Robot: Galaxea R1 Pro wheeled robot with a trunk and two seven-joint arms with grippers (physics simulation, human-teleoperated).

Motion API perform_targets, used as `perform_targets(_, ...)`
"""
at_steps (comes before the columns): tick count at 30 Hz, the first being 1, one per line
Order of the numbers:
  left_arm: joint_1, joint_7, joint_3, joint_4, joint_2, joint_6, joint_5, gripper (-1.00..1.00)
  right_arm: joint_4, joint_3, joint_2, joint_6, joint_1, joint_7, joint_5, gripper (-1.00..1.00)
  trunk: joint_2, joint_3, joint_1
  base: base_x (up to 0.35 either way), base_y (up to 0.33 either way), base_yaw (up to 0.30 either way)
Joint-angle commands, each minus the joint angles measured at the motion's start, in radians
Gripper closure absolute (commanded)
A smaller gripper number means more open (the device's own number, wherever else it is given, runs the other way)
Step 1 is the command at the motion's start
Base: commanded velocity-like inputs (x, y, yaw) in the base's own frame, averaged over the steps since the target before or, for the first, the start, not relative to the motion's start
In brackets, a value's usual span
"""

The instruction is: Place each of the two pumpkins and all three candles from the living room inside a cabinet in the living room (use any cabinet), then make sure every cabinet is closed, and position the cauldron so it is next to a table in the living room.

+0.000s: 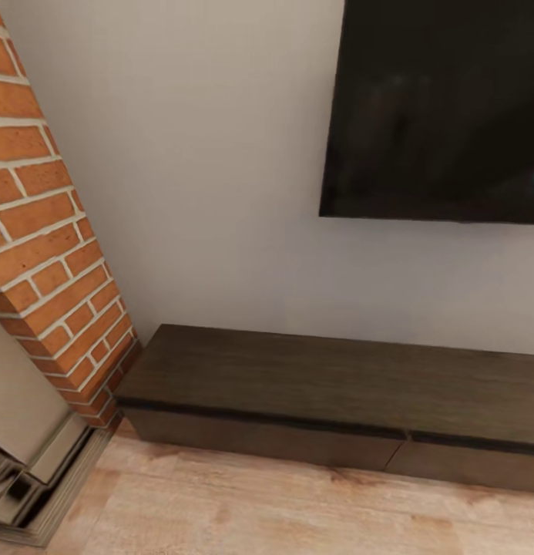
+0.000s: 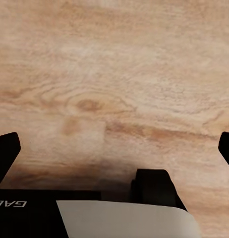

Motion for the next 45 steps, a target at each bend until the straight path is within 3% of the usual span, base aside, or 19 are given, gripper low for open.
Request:
perform_targets(1,0.0,0.0,0.0,0.0,0.007,0.0,0.0,-1.0,0.0,0.0,-0.002,-0.001,0.0,0.0,0.0,-1.0,0.0,0.0,0.0,0.0,0.0,0.286)
perform_targets(9,0.0,-0.001,-0.001,0.0,0.023,0.0,0.0,-1.0,0.001,0.0,-0.005,-0.004,0.0,0.0,-0.001,-1.0,0.0,0.0,0.0,0.0,0.0,0.288)
perform_targets(16,0.007,-0.002,-0.002,0.0,0.029,0.0,-0.002,-1.0,0.006,0.002,-0.021,0.0,0.0,0.001,0.009,-1.0,0.0,0.0,0.0,0.0,0.0,0.025)
perform_targets(27,0.024,-0.004,-0.001,-0.007,0.083,0.0,0.0,-1.0,0.001,0.002,-0.029,-0.001,0.0,0.0,0.006,-1.0,0.0,0.0,0.0,0.0,0.0,0.0)
perform_targets(37,0.028,-0.003,0.002,-0.014,0.078,0.001,0.003,-1.0,0.003,0.002,-0.024,0.0,0.0,0.0,0.005,-1.0,0.0,0.0,0.0,0.053,0.0,-0.012)
perform_targets(45,0.028,-0.003,0.003,-0.015,0.076,0.002,0.003,-1.0,0.003,0.0,-0.026,0.002,0.003,0.0,0.0,-1.0,0.0,0.0,0.0,0.214,0.0,-0.241)
